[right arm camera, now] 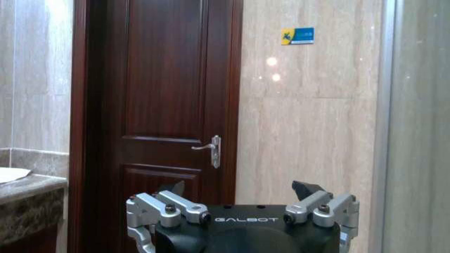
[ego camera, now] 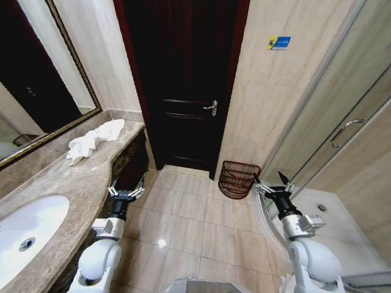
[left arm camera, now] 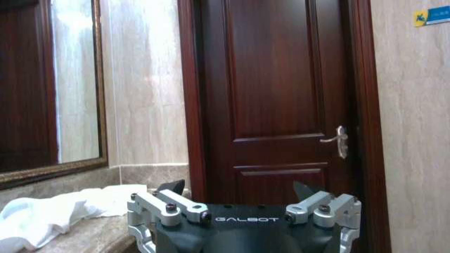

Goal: Discard the used towel into the hamper.

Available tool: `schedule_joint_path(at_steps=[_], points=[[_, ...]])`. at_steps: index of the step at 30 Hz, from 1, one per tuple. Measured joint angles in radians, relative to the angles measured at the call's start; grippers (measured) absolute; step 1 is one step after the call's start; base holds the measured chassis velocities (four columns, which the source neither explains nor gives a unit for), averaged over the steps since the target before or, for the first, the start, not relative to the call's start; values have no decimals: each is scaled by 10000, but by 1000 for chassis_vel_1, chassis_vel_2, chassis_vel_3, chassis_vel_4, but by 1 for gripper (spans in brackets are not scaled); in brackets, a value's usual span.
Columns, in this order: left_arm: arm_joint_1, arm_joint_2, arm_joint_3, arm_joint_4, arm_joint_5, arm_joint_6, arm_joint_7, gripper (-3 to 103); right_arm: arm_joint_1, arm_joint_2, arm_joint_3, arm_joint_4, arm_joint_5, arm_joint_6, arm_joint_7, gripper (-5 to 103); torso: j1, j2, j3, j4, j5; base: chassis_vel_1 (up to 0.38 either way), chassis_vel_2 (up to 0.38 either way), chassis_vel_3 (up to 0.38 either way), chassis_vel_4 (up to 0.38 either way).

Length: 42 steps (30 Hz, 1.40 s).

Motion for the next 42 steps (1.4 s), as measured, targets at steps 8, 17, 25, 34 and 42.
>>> schedule_joint_path(at_steps=[8, 17, 25, 34, 42], points=[[-4, -121, 46, -24, 131, 31, 9, 100, 90, -139, -18, -60, 16, -52, 4, 100, 0, 0, 0, -1, -1, 0, 0, 0, 0], [23, -128, -13, -61, 133, 53, 9, 100, 411, -155, -128, -78, 37, -271, 19, 100, 0, 0, 0, 0, -1, -1, 26, 30, -9], [39, -170, -19, -66, 158, 60, 11, 100, 376, -149, -81, -128, 7, -265, -99, 100, 1, 0, 0, 0, -1, -12, 53, 56, -17], [0, -194, 40, -58, 274, 68, 42, 100, 297, -178, -10, -83, 19, -244, -185, 100, 0, 0, 0, -1, -1, -10, 44, 47, 3], [116, -203, 21, -105, 300, -20, 86, 100, 133, -102, -39, 73, -64, -140, -201, 100, 1, 0, 0, 0, -1, -26, 80, 55, -24]])
